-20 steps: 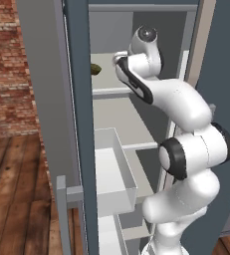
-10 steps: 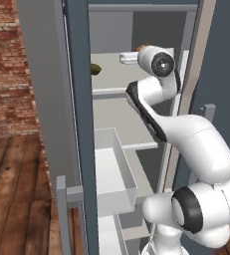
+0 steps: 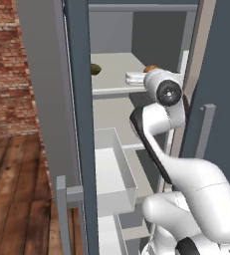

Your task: Take the mango, orange, and kiwi from the freezer and place them in the bowl on the counter.

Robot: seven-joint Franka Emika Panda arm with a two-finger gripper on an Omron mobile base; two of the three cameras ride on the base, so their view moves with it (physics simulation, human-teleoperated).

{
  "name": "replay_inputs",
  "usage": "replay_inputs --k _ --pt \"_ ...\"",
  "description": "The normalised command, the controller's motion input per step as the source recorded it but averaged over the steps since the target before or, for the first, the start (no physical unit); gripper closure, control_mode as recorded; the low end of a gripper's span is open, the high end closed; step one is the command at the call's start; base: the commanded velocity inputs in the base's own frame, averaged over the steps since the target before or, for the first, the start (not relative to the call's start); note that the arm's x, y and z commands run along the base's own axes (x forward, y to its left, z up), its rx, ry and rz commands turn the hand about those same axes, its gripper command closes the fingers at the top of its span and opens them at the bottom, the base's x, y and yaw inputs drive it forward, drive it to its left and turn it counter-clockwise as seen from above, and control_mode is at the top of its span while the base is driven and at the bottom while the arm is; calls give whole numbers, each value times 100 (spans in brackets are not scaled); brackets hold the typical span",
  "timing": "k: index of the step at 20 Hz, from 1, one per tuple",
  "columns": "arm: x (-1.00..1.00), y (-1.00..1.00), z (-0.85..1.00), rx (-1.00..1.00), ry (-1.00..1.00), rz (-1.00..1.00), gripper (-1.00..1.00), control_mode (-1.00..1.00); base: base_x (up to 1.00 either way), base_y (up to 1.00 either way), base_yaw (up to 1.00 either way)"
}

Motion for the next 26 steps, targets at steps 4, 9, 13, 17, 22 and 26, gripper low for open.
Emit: replay_inputs --k 4,9,13,17,22,26 --pt "-100 0 38 13 68 -8 100 -100 0 0 0" --pt "-100 -8 -51 2 81 -8 100 -100 0 0 0" --pt "-95 -27 -100 -1 82 -7 100 -100 0 0 0" --pt "-26 -25 -63 0 1 -1 100 -100 0 0 0" --pt "0 -27 -28 0 -18 4 100 -100 0 0 0" --pt "0 -23 -26 0 -15 8 100 -100 0 0 0"
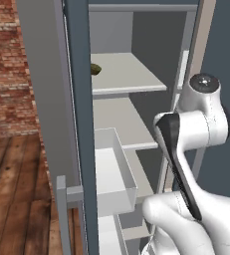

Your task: Take the mango, orange, and kiwi from the freezer and place them in the bowl on the counter.

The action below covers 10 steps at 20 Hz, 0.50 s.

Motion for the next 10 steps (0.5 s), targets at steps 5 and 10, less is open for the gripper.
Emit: replay_inputs --k 5,10 --pt "-8 0 -7 0 -1 5 100 100 -71 0 35" --pt "0 0 0 0 0 0 100 100 -100 -28 54"
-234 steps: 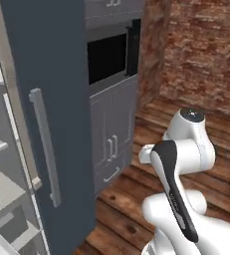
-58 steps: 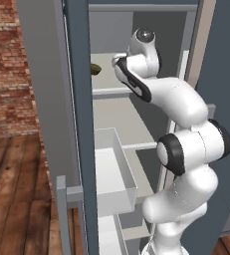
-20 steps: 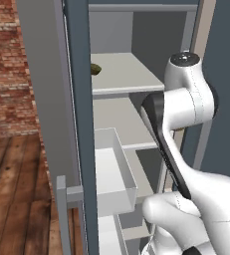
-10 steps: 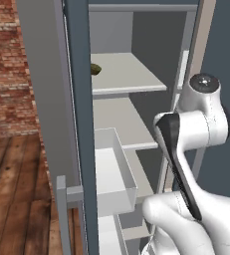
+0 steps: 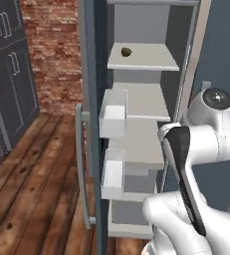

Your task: Take the mango, orange, and kiwi from the freezer and place them in the bowl on the counter.

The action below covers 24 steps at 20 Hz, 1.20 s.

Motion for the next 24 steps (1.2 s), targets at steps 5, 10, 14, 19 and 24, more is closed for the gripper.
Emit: replay_inputs --k 5,10,14,19,24 --pt "0 0 0 0 0 0 100 100 -100 -81 50" --pt "0 0 0 0 0 0 100 100 -88 -44 68" --pt "0 0 0 0 0 0 100 100 -36 -1 89" --pt "0 0 0 0 0 0 100 100 -11 41 90" --pt "0 0 0 0 0 0 100 100 -17 73 85"
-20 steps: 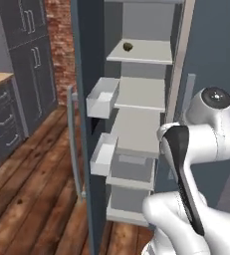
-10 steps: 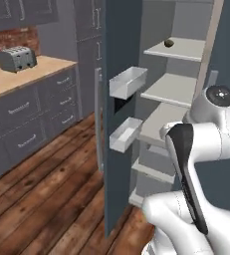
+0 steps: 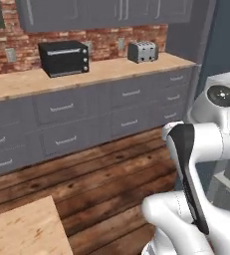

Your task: Take the mango, orange, and kiwi from the freezer and place them in the bowl on the counter.

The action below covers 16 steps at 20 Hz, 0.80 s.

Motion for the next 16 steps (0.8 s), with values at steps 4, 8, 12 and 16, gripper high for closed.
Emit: replay_inputs --k 4,8,12,16 --pt "0 0 0 0 0 0 100 100 -14 80 80" --pt "0 0 0 0 0 0 100 100 73 42 51" --pt "0 0 0 0 0 0 100 100 100 10 27" --pt "0 0 0 0 0 0 100 100 100 0 24"
